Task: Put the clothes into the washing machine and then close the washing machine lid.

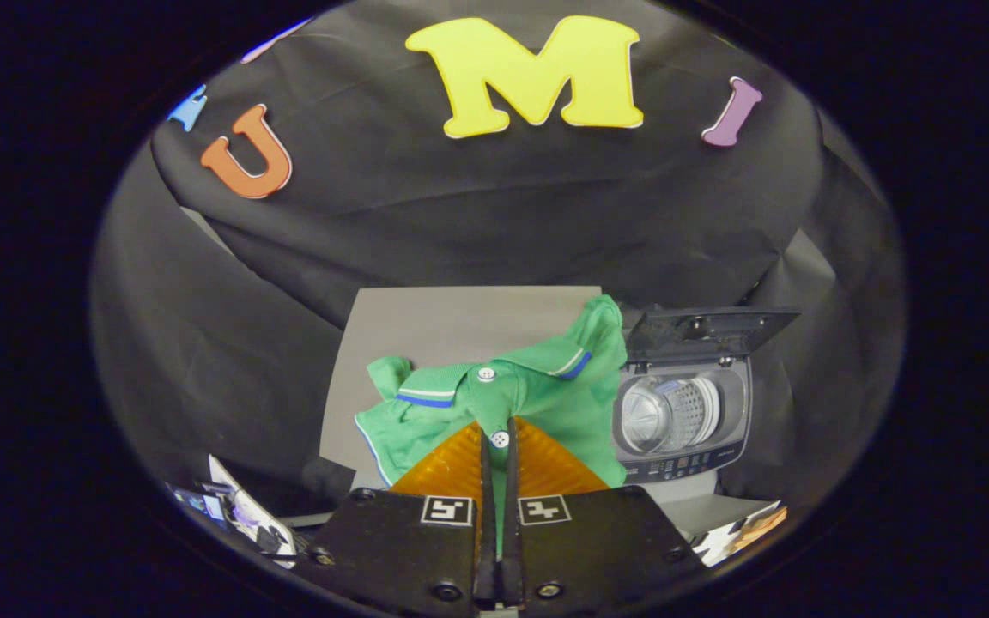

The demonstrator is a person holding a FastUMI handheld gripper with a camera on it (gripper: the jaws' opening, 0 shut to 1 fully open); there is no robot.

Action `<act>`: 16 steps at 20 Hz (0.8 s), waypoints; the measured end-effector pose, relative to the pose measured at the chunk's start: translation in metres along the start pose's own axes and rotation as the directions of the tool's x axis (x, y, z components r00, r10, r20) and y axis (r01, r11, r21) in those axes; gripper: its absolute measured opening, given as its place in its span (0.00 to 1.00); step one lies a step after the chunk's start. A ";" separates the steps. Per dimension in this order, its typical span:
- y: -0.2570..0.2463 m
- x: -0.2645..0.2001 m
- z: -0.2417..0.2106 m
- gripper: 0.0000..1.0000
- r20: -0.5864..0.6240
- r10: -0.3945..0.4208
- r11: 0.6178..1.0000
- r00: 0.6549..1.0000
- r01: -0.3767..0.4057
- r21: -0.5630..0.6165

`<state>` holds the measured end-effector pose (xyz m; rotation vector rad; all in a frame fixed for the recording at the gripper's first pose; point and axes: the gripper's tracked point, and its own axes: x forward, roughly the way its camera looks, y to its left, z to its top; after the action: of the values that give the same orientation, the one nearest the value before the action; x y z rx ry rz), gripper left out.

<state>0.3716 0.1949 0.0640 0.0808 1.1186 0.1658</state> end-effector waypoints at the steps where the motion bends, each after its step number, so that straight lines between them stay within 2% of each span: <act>1: -0.001 -0.007 0.003 0.06 0.009 -0.002 1.000 1.000 0.002 0.001; 12: -0.033 -0.051 -0.002 0.06 0.077 -0.066 0.997 0.995 0.063 0.038; 16: -0.050 -0.082 -0.012 0.06 0.116 -0.101 0.993 0.988 0.094 0.065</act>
<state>0.3305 0.1313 0.1239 0.0875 1.0056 0.0396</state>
